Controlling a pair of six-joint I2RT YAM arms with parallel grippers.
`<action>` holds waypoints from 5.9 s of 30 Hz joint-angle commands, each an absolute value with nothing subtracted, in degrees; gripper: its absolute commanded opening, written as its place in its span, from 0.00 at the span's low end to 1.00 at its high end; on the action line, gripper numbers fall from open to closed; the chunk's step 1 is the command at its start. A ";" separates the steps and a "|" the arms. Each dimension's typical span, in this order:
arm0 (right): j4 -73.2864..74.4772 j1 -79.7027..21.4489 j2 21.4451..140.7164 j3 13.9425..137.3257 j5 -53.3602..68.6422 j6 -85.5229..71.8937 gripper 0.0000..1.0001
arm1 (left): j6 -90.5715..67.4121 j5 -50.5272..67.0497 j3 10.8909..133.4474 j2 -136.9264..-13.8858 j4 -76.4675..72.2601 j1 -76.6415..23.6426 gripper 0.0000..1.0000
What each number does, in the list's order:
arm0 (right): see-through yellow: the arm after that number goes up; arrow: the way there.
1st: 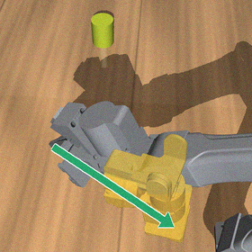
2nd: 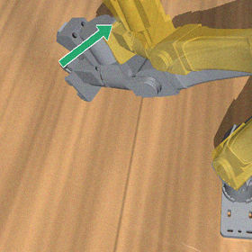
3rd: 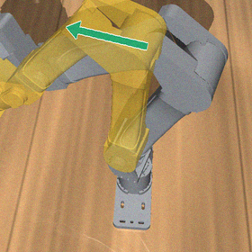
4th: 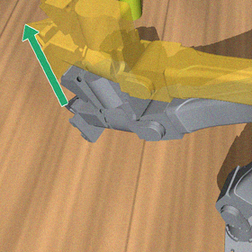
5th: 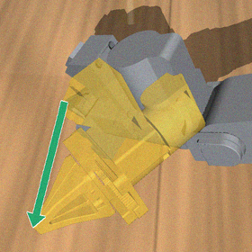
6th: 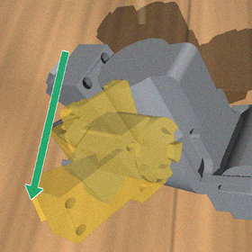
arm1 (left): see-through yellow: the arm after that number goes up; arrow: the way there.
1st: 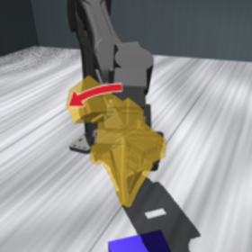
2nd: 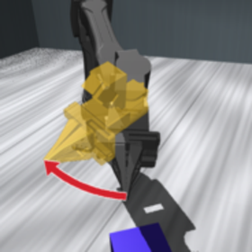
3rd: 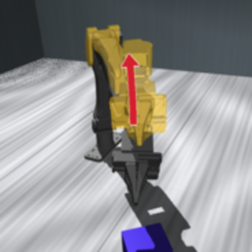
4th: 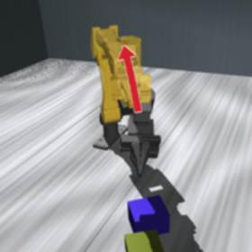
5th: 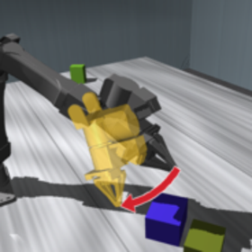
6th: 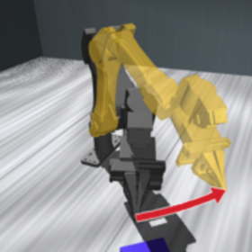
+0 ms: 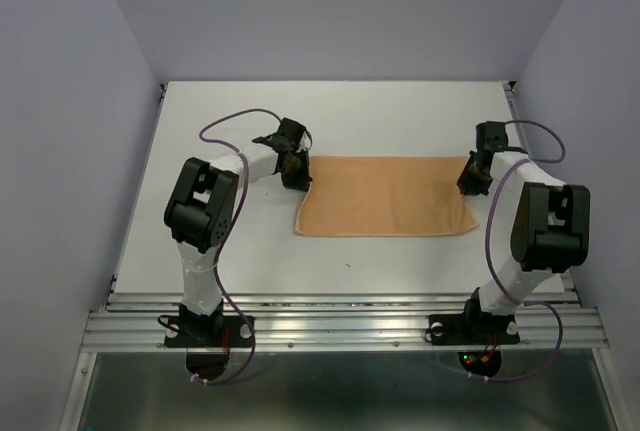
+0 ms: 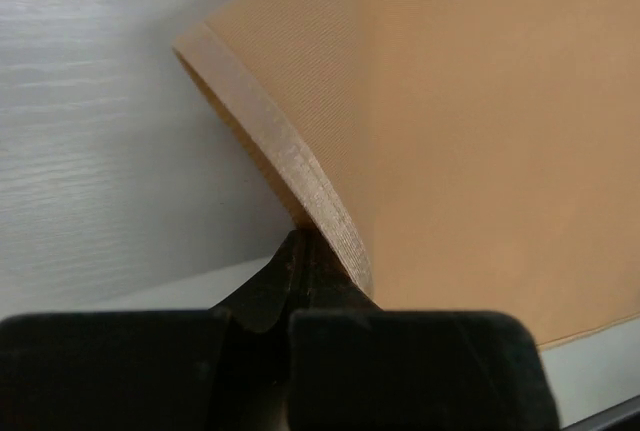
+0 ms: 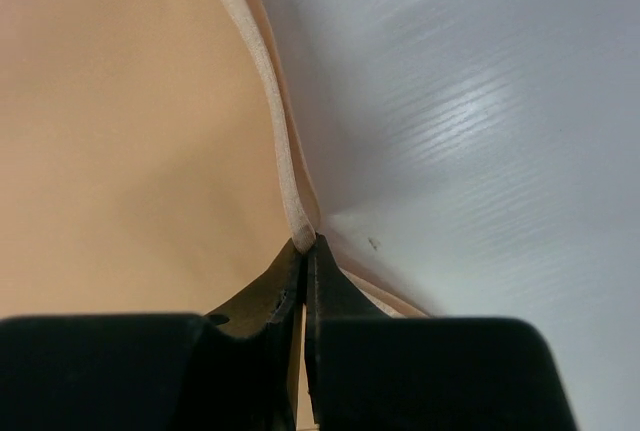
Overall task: Fold the napkin into a case and place the utensils inside
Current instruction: Pick up the rectangle-folded napkin from the center of the board, then fold the rectangle-folded napkin at the center of the board.
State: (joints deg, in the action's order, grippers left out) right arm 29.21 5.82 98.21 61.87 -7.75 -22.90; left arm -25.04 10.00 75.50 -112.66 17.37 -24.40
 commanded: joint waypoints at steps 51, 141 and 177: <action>32.78 -36.91 106.96 85.52 -7.47 -35.51 0.01 | -23.56 2.99 74.44 -109.51 21.71 -21.62 0.00; 34.28 -44.12 125.86 107.75 -0.53 -34.72 0.01 | -24.96 12.30 68.64 -111.97 14.77 -23.20 0.00; 23.99 -42.98 108.29 85.72 -4.74 -38.14 0.47 | -24.00 8.61 66.89 -105.73 17.05 -20.83 0.00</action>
State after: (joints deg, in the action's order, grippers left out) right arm 27.42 -43.59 113.43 89.93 -0.47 -36.18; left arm -25.52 11.11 68.69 -108.49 13.32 -21.78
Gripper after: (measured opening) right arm 0.478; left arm 0.022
